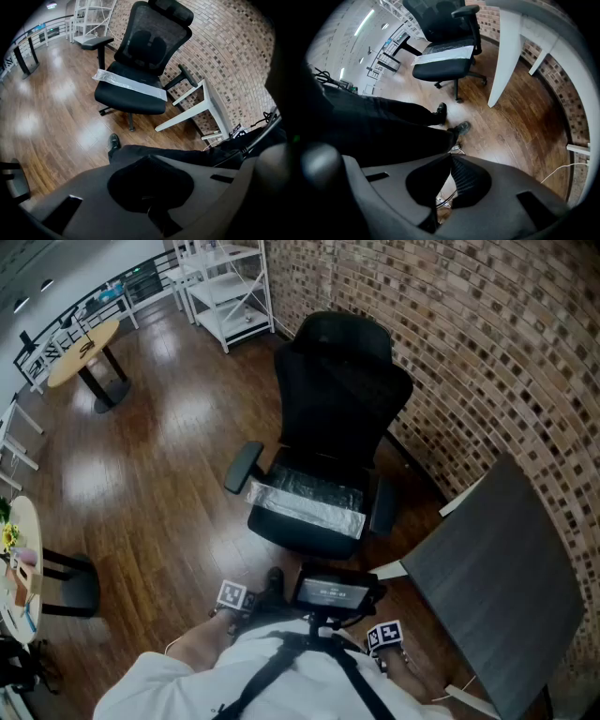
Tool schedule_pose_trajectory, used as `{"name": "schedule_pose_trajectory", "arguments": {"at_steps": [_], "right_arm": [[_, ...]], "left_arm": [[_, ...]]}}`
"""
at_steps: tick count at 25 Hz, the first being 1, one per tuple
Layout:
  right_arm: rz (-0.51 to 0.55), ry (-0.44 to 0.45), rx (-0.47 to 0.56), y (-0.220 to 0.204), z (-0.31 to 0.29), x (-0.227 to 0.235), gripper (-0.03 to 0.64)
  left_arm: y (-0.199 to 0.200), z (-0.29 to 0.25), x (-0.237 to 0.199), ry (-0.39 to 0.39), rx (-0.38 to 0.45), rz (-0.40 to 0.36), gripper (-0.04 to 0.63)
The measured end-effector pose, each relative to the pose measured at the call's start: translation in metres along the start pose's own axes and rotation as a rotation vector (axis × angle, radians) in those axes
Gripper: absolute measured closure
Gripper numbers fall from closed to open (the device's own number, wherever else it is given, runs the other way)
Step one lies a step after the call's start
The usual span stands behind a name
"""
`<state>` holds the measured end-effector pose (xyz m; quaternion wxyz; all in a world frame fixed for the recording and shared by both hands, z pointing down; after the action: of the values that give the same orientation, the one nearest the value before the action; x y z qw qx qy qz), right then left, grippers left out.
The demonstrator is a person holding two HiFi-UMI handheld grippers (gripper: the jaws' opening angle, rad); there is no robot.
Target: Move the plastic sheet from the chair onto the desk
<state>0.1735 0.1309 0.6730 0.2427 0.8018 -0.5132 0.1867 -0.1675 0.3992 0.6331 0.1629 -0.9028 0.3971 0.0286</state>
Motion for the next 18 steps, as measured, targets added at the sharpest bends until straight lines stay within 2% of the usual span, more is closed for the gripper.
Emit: {"name": "schedule_pose_trajectory", "arguments": {"at_steps": [3, 5, 7, 9, 14, 18], "right_arm": [[-0.020, -0.006, 0.002, 0.004, 0.002, 0.000, 0.615], [-0.024, -0.018, 0.017, 0.012, 0.001, -0.002, 0.614], [-0.020, -0.034, 0.034, 0.022, 0.002, -0.002, 0.572], [-0.018, -0.044, 0.044, 0.032, 0.003, -0.004, 0.572], [-0.005, -0.042, 0.084, 0.058, 0.004, -0.021, 0.572], [-0.037, -0.061, 0.108, 0.074, 0.008, -0.031, 0.572]], "left_arm": [[0.008, -0.002, 0.001, -0.005, 0.009, -0.017, 0.592], [0.014, -0.005, -0.007, 0.021, 0.013, -0.026, 0.592], [0.021, -0.004, -0.013, 0.035, 0.023, -0.017, 0.592], [0.024, -0.001, -0.016, 0.036, 0.031, -0.009, 0.592], [0.016, 0.001, -0.038, 0.075, -0.030, -0.021, 0.592], [0.030, 0.001, -0.051, 0.082, -0.022, -0.044, 0.592]]}}
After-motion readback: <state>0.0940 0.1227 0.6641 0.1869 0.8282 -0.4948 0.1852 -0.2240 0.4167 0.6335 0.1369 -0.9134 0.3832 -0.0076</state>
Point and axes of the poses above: the fingertips, and each gripper's own axes: z backward along the fingers, x to its right, y out of its top, the point moved 4 cm from there along z, backward along the fingers, and after that the axes turned 15 degrees about y, right-handed, at the moved point
